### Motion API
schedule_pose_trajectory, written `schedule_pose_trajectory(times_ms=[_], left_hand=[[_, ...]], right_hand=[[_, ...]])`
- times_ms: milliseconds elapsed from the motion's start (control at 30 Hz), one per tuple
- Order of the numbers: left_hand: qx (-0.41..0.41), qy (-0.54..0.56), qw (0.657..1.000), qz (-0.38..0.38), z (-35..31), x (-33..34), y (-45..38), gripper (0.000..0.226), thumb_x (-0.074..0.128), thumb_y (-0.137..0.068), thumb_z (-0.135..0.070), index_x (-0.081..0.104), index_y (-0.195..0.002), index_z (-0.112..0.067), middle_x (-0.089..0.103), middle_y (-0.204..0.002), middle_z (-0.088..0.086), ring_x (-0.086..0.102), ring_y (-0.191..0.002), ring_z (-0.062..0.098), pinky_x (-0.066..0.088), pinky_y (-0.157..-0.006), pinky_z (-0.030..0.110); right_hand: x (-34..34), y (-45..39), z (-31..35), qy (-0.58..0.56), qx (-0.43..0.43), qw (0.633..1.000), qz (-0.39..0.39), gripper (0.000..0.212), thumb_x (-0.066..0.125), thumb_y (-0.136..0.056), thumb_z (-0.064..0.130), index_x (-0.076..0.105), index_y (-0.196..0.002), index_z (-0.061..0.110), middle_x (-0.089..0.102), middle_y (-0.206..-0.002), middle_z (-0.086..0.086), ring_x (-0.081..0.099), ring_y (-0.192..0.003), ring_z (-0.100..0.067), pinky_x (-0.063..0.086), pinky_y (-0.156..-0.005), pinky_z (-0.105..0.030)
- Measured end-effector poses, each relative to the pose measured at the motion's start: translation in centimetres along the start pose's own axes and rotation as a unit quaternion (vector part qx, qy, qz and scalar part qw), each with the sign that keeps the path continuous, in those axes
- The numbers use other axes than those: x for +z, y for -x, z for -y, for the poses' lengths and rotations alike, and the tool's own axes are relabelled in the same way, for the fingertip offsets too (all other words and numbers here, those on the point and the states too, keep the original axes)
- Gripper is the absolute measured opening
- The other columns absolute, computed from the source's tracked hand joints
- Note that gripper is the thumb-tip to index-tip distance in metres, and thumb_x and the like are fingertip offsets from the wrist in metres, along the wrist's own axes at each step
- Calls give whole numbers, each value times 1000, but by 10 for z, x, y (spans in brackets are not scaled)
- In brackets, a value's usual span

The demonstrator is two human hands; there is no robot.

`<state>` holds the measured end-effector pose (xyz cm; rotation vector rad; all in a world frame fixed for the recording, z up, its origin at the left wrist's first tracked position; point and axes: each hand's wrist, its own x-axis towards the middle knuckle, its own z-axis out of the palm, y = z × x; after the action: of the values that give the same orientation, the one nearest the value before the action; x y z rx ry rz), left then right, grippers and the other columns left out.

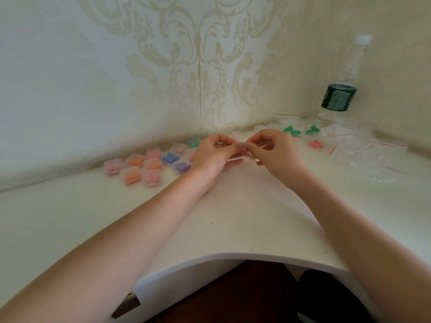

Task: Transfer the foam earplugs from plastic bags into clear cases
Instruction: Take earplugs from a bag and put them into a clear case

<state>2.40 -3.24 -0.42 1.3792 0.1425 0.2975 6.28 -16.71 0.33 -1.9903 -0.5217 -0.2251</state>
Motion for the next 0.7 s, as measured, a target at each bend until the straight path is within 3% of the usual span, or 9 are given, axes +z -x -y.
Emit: schedule_pose_trajectory(times_ms=[167,333,400,500,567,700], left_hand=[[-16,60,998,-33,0,-3,-5,13,68,-81,4,62,-78,-7,67,-70,7,66,-63,12,58,-67,23],[-2,34,999,-11,0,-2,-2,14,72,-79,1,61,-73,-7,68,-60,3,66,-58,10,58,-63,23],[16,5,1000,-7,1,-1,-1,19,71,-79,4,59,-70,-7,67,-58,2,66,-56,10,56,-61,22],[59,-59,996,7,3,2,-1,22,69,-77,10,57,-66,-6,64,-58,5,64,-54,11,56,-59,23],[74,-88,993,6,5,4,0,22,71,-76,8,57,-66,-6,64,-61,10,64,-57,15,57,-60,26],[73,-90,993,10,5,4,1,20,73,-76,5,57,-67,-4,66,-66,16,67,-61,21,60,-66,32]], right_hand=[[0,2,-2,54,-50,997,-6,7,71,-83,25,68,-88,25,68,-84,12,62,-74,-6,44,-65,-11],[2,3,5,11,-63,998,-26,6,69,-85,23,69,-91,23,66,-79,14,57,-68,7,40,-64,-5],[3,3,5,2,-54,998,-24,4,71,-83,22,69,-87,21,67,-78,12,57,-65,5,44,-63,-9],[3,3,5,-18,-28,999,-31,4,73,-81,19,69,-79,19,68,-74,7,60,-65,-6,55,-67,-28],[2,2,5,-24,-15,999,-33,6,74,-81,18,70,-76,19,70,-73,4,64,-67,-11,58,-70,-33],[2,3,4,-2,-24,999,-30,8,67,-84,17,73,-78,15,71,-69,2,67,-66,-8,57,-69,-28]])
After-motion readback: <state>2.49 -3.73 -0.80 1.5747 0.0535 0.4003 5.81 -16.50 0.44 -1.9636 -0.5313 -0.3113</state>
